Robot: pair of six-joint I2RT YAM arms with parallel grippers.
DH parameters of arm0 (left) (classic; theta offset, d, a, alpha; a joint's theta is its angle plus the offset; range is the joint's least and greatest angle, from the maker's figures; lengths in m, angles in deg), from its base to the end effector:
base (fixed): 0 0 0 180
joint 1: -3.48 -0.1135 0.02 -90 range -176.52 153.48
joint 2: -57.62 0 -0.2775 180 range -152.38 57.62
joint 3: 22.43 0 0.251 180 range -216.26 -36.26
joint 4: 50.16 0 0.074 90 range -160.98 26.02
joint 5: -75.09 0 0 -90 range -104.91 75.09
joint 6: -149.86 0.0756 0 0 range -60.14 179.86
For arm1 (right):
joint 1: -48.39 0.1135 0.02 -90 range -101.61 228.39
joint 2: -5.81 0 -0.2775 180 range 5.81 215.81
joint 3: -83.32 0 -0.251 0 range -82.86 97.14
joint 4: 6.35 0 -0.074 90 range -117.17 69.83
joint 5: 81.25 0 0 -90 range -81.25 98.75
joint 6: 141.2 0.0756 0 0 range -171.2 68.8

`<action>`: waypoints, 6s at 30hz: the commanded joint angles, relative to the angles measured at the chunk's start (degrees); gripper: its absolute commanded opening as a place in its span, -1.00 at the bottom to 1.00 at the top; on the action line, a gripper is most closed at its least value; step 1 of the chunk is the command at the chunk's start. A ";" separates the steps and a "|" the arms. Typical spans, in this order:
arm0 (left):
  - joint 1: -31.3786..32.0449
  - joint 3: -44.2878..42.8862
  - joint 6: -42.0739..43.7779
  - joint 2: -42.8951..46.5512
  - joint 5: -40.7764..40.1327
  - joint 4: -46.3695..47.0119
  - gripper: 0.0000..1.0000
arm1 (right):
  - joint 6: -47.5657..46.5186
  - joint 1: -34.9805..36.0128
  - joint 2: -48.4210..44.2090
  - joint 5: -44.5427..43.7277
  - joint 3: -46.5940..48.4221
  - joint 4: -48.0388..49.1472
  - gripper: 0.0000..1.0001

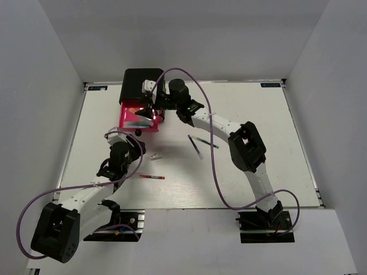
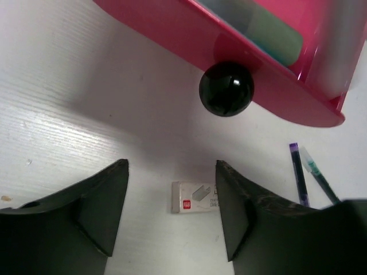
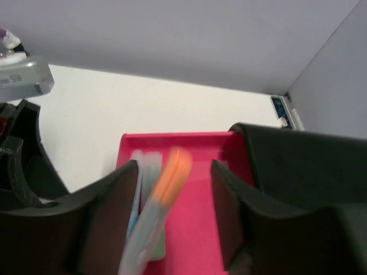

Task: Sort the stationery into containers
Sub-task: Place the pen in the drawer, then close the drawer in the storage box, then open the drawer in the storage box, then pick up the pen from the center of the board.

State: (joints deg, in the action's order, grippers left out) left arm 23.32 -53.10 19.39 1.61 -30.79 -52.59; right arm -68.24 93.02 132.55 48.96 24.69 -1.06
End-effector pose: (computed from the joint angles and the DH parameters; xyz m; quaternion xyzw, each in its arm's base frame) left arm 0.2154 -0.0557 0.1678 -0.2221 0.8214 -0.1548 0.5019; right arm 0.3697 0.4335 0.3122 -0.5492 0.4461 0.3944 0.5864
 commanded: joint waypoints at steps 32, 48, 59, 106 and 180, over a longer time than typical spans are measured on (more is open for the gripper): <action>-0.15 -13.75 1.10 -21.07 -2.58 24.90 -0.81 | -5.20 -17.99 -39.71 -6.54 -49.08 6.46 -0.07; -0.15 -27.35 -0.05 -32.49 -5.57 23.15 -0.53 | -4.67 -22.56 -42.45 -7.07 -53.84 5.23 -0.07; -1.20 -33.34 -1.19 -39.17 -6.09 22.00 -0.53 | -5.02 -25.37 -44.73 -7.16 -57.45 4.79 -0.07; -13.16 -26.57 2.15 -40.58 18.24 23.92 0.40 | -6.96 -28.01 -46.14 -6.46 -62.81 5.05 -0.07; -13.77 -9.79 6.82 -0.34 17.64 -0.83 0.53 | -31.92 -25.29 -25.05 -2.05 -46.73 -29.84 0.08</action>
State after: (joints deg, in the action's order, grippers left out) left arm 9.33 -63.07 26.10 -3.29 -10.72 -44.56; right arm -97.00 66.66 106.15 48.39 -25.03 -25.37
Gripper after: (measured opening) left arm 0.765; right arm 0.545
